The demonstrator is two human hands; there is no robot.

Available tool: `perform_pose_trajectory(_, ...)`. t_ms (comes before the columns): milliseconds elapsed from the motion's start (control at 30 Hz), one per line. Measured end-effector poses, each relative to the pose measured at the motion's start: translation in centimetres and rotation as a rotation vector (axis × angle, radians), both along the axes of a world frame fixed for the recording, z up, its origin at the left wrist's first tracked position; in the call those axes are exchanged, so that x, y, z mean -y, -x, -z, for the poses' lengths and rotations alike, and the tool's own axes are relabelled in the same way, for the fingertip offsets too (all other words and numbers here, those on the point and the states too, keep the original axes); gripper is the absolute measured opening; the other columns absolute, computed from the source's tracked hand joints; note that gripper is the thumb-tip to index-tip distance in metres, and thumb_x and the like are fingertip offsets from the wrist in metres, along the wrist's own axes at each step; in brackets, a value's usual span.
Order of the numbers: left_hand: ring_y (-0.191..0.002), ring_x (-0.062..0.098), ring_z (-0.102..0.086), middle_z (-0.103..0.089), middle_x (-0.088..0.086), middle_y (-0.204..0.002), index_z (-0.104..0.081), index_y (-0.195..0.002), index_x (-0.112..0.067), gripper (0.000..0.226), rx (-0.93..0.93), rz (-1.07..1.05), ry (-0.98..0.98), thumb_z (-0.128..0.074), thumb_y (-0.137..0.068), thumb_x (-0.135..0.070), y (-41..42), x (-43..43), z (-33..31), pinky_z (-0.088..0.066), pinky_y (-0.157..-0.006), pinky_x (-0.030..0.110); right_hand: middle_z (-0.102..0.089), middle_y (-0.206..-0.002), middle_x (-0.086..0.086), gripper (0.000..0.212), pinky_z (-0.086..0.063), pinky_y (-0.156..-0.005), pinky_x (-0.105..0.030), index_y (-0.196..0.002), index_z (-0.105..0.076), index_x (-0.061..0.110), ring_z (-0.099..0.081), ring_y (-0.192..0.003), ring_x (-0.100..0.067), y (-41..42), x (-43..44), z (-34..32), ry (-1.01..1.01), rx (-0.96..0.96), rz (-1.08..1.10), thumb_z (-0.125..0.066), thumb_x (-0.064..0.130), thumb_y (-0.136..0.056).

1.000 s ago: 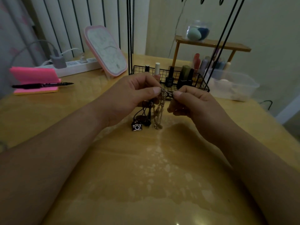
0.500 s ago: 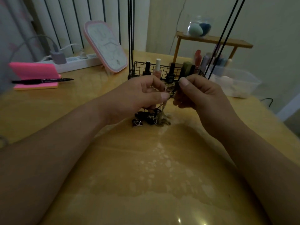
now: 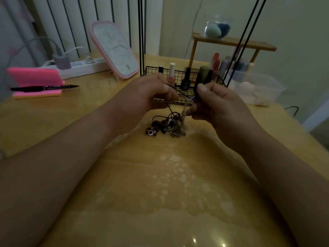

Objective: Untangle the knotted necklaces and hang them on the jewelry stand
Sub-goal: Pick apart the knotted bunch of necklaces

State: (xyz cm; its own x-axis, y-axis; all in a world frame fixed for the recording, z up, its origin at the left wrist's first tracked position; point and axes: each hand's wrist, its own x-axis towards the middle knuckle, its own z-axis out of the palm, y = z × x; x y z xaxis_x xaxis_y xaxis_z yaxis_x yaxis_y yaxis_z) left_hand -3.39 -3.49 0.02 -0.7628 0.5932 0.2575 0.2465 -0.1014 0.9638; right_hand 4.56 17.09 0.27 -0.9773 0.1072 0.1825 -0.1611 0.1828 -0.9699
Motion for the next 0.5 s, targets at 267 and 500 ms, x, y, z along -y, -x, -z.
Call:
perform_pose_trajectory(267,-0.062,0.016,-0.05,-0.045,-0.002,-0.064,-0.055,-0.088,-0.016,0.016,0.06,-0.051,0.05,-0.054,-0.103,-0.015,-0.15,0.11,-0.17,-0.049,-0.085,0.045,-0.075,-0.106,-0.009,0.016,-0.057,-0.083,-0.036,-0.113,-0.065,0.012,-0.073,-0.095,-0.019,-0.13,0.04,-0.02,-0.09,-0.03,0.006,-0.055,0.023,-0.107)
perform_pose_trajectory(500,-0.067,0.008,-0.056,-0.065,-0.017,-0.074,-0.066,-0.118,-0.018,0.02,-0.094,-0.043,0.227,-0.065,-0.099,-0.012,-0.67,-0.07,0.2,-0.05,-0.063,0.022,-0.074,-0.093,-0.006,0.019,-0.054,-0.08,-0.033,-0.117,-0.059,0.008,-0.071,-0.092,-0.022,-0.44,0.1,-0.57,0.063,-0.064,-0.075,-0.05,0.022,-0.108)
